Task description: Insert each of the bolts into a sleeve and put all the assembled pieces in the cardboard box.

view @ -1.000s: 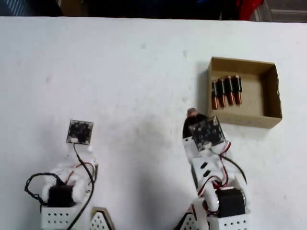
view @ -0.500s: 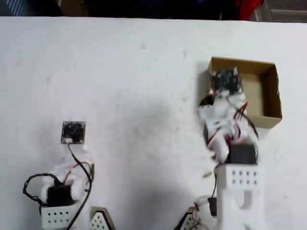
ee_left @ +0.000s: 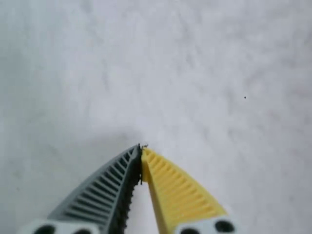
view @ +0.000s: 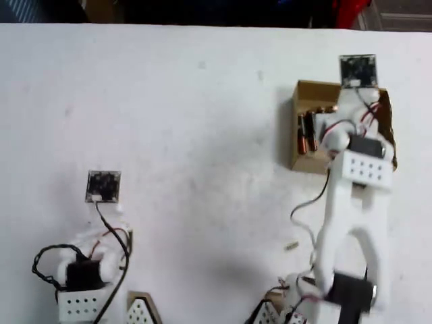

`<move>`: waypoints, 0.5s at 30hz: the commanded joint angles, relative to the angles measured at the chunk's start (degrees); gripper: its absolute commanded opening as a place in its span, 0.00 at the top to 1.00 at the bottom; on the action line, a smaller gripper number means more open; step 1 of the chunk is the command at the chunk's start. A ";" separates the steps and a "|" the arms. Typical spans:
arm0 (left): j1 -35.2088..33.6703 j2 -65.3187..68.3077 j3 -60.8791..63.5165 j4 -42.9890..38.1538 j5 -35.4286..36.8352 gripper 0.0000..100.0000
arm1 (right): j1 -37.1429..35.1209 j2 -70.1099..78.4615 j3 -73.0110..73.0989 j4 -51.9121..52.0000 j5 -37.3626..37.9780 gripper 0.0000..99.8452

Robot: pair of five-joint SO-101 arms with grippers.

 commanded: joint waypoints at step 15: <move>-0.57 -0.40 -0.09 -1.85 0.44 0.98 | 8.57 42.59 -38.42 -1.63 0.00 0.98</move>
